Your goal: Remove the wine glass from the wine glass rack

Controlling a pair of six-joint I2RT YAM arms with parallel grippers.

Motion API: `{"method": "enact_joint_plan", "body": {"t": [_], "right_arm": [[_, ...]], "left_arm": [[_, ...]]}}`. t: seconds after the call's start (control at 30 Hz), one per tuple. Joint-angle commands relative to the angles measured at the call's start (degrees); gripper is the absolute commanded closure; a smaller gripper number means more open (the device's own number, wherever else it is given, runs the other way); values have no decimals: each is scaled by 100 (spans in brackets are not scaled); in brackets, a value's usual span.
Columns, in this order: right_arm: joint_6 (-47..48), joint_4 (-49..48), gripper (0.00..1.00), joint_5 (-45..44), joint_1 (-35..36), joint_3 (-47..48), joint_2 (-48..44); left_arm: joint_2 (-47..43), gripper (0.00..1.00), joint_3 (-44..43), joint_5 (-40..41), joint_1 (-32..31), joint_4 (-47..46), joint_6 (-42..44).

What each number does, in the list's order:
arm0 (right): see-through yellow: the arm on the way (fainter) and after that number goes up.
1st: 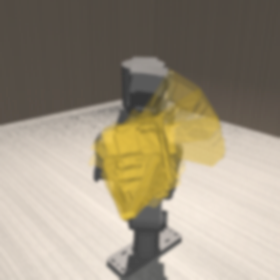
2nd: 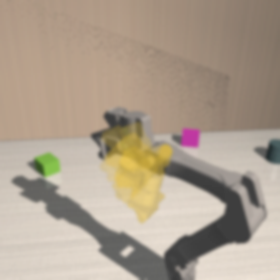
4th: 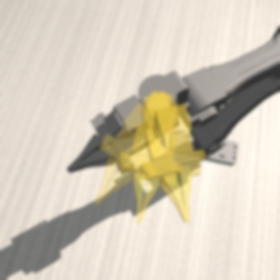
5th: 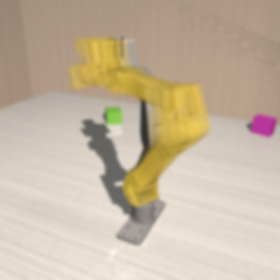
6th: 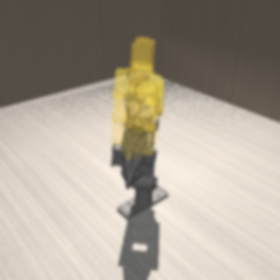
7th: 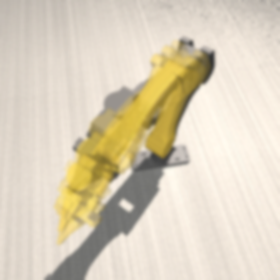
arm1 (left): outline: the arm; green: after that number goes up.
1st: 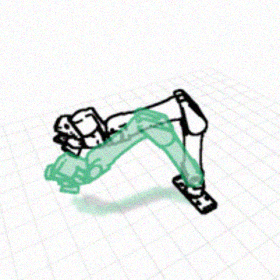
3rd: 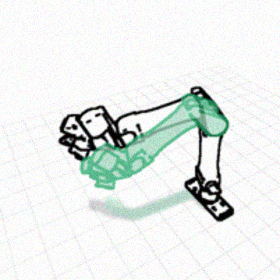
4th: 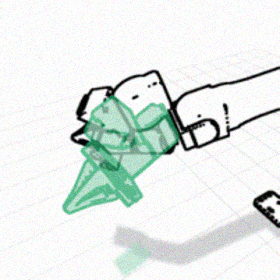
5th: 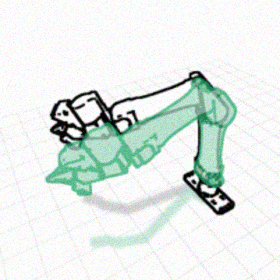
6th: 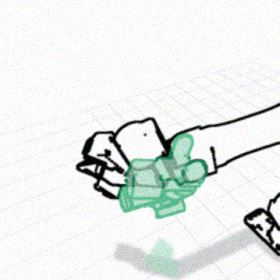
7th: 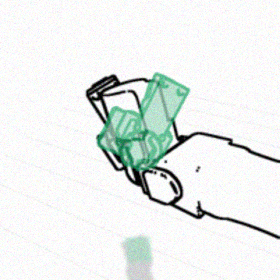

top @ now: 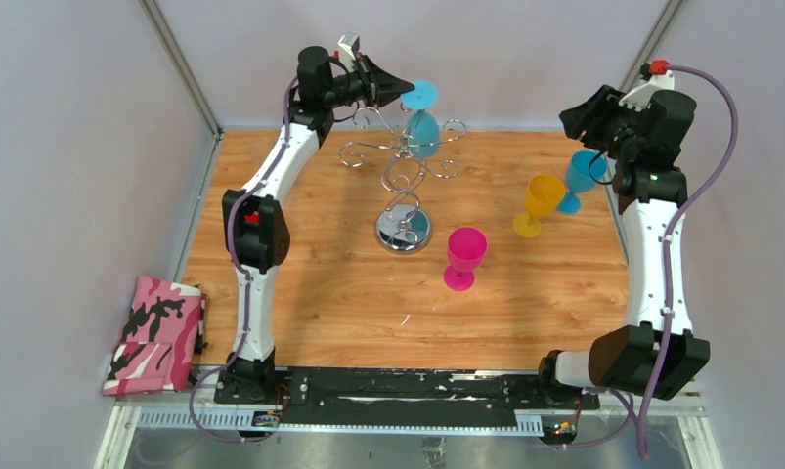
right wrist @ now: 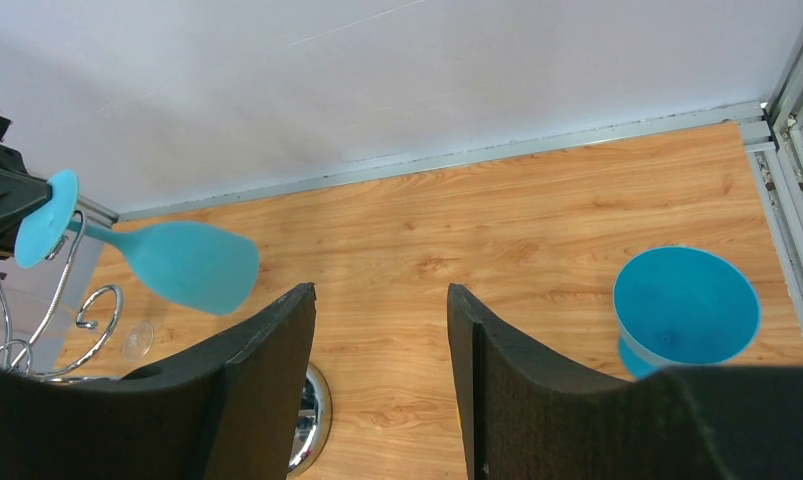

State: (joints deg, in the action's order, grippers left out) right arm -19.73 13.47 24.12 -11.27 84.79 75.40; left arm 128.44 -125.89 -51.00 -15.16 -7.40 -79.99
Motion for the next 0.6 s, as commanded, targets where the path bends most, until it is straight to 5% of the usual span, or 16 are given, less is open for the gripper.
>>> {"method": "enact_joint_plan", "body": {"t": [0.0, 0.33, 0.57], "right_arm": [[-7, -138, 44, 106, 38, -67, 28], [-90, -183, 44, 231, 36, -98, 54], [-129, -205, 43, 310, 39, -104, 64]], "left_arm": [[-446, 100, 385, -132, -84, -78, 172], [-1438, 100, 1622, -115, -2, -78, 554], [-1514, 100, 1690, -175, 50, -78, 554]]}}
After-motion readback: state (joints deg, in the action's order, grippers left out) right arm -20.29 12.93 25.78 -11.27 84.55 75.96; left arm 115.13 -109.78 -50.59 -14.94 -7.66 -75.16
